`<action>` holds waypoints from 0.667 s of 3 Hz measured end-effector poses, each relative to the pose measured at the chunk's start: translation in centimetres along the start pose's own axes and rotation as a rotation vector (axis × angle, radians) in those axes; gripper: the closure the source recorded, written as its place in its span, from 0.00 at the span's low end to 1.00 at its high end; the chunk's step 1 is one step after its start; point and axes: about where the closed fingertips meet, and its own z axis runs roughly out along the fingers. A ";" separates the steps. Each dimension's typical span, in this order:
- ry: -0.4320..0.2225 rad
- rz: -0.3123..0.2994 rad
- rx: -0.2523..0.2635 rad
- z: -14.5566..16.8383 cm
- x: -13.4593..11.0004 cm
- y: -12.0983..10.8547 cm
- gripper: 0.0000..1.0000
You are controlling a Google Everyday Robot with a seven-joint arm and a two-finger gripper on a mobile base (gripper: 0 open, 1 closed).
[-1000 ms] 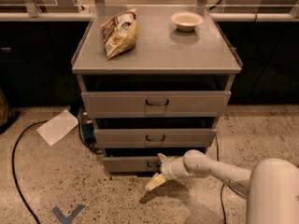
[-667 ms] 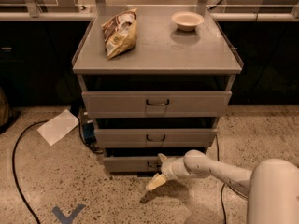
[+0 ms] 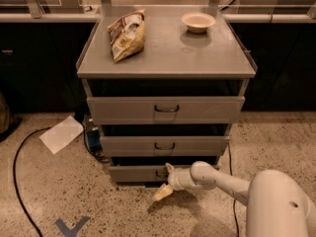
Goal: Open bottom drawer
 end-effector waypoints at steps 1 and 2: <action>0.017 0.031 0.039 2.0 2.3 -3.8 0.00; 0.013 0.030 0.087 1.6 2.2 -6.7 0.00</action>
Offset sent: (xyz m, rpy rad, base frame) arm 0.0324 -0.0111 -0.0291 -0.0155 0.0042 -0.0453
